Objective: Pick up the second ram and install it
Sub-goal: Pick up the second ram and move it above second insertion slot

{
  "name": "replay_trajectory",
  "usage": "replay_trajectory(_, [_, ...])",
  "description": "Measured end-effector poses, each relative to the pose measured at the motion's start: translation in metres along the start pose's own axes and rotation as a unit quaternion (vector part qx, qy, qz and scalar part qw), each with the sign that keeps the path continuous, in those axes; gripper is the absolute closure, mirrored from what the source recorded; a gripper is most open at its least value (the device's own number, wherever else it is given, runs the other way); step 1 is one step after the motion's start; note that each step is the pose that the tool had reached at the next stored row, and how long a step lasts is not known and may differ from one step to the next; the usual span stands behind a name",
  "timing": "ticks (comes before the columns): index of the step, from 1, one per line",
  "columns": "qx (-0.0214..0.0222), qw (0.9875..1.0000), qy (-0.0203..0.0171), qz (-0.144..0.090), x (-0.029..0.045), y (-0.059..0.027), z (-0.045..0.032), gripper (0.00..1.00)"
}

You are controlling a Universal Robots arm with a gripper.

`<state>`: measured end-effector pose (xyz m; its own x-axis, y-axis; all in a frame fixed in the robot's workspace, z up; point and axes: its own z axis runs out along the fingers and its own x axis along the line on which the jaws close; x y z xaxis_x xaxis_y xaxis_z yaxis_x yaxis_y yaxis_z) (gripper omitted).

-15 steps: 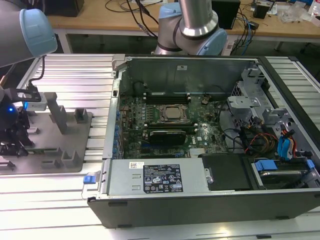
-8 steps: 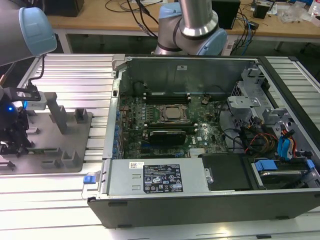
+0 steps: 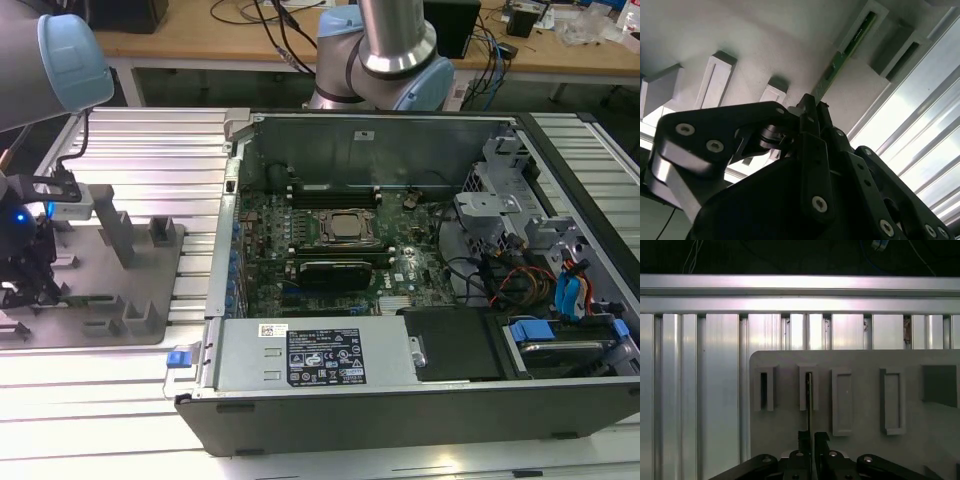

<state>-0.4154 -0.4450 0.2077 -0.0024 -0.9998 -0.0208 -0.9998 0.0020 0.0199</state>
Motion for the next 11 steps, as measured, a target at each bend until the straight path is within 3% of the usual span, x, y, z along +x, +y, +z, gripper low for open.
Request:
replay_trajectory(6, [0.0000, 1.0000, 0.0000, 0.000, 0.0011, -0.0001, 0.0000, 0.84])
replay_trajectory(11, [0.0001, 1.0000, 0.0000, 0.000, 0.0013, -0.0001, 0.0001, 0.91])
